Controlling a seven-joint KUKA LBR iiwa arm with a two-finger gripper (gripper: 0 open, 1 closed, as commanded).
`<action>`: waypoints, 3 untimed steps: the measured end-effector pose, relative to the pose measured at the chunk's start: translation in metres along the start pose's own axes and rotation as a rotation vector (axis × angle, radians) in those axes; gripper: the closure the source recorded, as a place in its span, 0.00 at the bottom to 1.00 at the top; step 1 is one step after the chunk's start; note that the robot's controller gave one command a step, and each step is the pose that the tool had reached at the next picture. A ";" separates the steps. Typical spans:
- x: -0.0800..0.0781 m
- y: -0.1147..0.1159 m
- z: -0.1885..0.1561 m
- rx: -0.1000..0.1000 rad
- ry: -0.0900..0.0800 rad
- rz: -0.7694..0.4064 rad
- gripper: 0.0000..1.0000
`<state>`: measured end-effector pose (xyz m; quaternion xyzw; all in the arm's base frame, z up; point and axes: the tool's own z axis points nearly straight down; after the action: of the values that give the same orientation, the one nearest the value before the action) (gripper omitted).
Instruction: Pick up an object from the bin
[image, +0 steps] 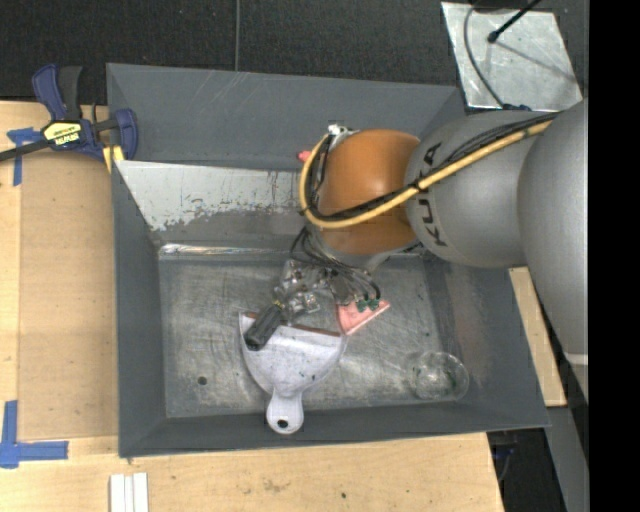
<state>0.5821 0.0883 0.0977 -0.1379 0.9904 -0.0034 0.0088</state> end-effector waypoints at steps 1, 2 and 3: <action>0.000 -0.001 0.000 0.000 0.000 0.003 1.00; 0.000 0.006 -0.039 -0.007 0.013 0.009 1.00; -0.010 0.025 -0.172 -0.009 0.012 0.024 1.00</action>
Offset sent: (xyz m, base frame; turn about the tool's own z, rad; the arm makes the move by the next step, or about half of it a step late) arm 0.0031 0.0123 0.0929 0.0162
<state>0.5819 0.1158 0.2692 -0.1259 0.9920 0.0002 0.0021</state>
